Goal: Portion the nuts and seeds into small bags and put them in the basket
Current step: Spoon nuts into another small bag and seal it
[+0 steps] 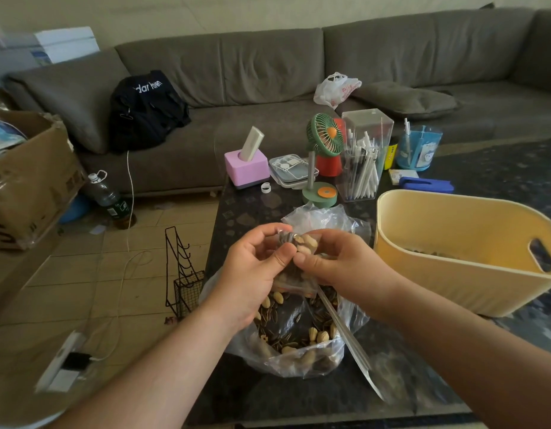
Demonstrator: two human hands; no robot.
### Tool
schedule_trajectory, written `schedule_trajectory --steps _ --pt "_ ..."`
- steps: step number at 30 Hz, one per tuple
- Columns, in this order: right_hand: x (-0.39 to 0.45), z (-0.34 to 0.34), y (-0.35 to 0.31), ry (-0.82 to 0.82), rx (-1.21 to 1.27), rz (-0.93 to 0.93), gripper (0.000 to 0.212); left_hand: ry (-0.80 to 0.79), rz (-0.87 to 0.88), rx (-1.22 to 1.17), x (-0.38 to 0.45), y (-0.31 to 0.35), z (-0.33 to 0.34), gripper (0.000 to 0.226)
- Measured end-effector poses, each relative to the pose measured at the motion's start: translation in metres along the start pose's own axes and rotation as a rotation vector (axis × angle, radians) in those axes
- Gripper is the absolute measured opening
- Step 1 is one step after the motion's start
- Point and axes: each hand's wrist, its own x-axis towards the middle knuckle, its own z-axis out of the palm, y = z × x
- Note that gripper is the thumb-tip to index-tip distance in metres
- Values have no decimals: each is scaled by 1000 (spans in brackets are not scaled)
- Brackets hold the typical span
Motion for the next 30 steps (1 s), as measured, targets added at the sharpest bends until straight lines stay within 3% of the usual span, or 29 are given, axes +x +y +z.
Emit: schedule_trajectory --steps 3,6,13,18,20,24,28,30 --pt "1 -2 1 30 -28 -9 28 -19 -37 57 2 0 -1 41" --pt "3 -4 2 59 -55 -2 25 -43 -87 59 2 -1 -1 29" --pt "5 -4 2 105 75 30 15 -65 -128 13 1 -2 -2 28" --pt "7 -5 3 216 106 22 10 -158 -201 -12 -2 2 1 41" --pt "8 -5 4 221 126 43 17 -172 -196 93 -3 -1 3 29" --pt "8 -8 5 53 201 174 62 -109 -205 57 -1 -3 3 29" --pt "6 -5 6 51 195 188 25 -147 -227 6 1 -3 -1 37" --pt "6 -4 7 91 166 191 21 -185 -255 20 0 -2 -2 41"
